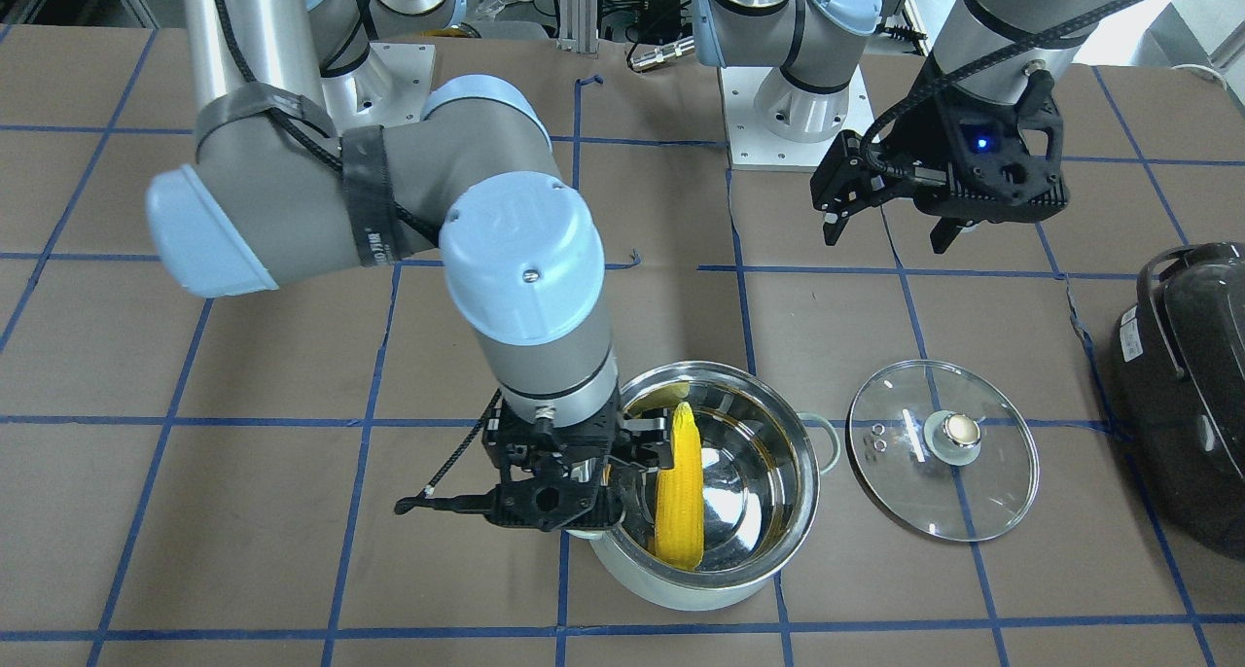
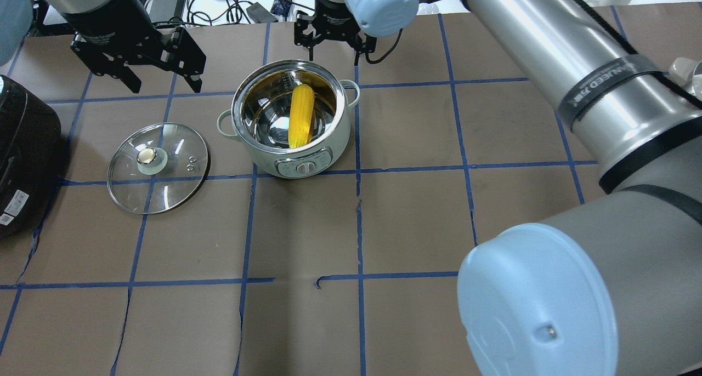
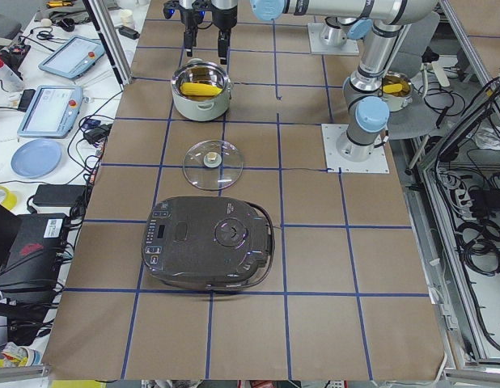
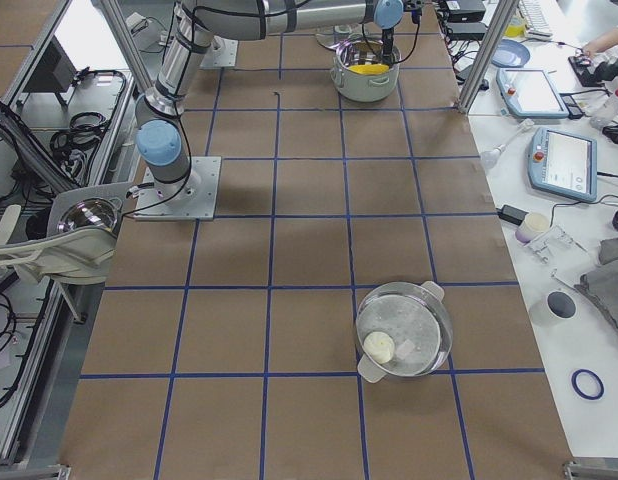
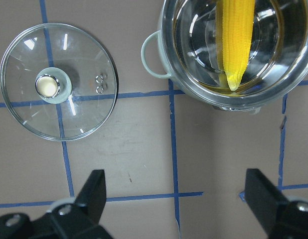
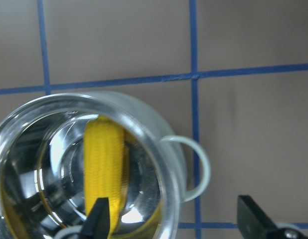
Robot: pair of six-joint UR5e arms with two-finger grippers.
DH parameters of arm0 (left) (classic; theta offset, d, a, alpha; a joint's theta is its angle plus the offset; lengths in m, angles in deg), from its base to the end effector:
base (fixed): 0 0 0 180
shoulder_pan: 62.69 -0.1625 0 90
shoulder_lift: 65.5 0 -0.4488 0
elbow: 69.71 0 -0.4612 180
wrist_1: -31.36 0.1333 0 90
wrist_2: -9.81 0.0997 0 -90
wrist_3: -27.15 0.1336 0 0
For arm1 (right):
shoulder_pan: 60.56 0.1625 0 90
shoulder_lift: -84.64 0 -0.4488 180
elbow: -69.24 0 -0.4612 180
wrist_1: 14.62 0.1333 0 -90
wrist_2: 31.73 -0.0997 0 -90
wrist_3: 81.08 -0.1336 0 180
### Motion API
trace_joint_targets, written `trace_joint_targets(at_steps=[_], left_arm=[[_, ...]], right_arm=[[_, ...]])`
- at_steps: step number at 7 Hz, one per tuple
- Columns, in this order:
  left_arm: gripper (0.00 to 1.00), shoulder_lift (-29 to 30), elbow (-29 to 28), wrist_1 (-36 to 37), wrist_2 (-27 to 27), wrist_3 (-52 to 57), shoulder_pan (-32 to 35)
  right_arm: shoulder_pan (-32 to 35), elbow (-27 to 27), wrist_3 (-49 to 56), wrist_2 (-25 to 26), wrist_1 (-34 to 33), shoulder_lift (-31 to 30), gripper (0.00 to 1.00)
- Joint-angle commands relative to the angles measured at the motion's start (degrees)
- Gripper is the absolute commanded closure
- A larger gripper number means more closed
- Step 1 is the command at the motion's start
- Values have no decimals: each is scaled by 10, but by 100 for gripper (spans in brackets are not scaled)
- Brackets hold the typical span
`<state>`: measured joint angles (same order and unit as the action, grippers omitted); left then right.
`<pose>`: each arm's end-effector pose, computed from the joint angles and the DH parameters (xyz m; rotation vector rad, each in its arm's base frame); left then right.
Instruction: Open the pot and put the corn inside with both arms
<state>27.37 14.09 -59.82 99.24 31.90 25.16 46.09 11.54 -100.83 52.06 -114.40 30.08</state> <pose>-0.1125 -0.5922 0.5078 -0.0714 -3.1325 0.0596 0.3808 -0.7578 0.3825 0.0717 2.9996 -0.1145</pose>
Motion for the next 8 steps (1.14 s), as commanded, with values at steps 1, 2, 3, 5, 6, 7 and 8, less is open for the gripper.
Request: trace_joint_targets(at_steps=[1, 2, 3, 5, 6, 7, 8], left_arm=[[0, 3, -5, -1, 0, -42, 34], [0, 7, -7, -2, 14, -43, 39], [0, 6, -8, -2, 15, -43, 40], [0, 1, -7, -2, 13, -40, 39], [0, -1, -4, -3, 13, -37, 37], [0, -2, -4, -3, 13, -37, 36], [0, -3, -2, -3, 13, -36, 35]], right_arm=[[-83, -34, 134, 7, 56, -62, 9], [-133, -76, 191, 7, 64, -109, 9], [-162, -140, 221, 7, 73, -182, 9], [-167, -271, 248, 9, 78, -335, 8], [-166, -280, 244, 12, 83, -358, 3], [-165, -285, 243, 28, 86, -375, 1], [-162, -271, 239, 39, 84, -372, 0]])
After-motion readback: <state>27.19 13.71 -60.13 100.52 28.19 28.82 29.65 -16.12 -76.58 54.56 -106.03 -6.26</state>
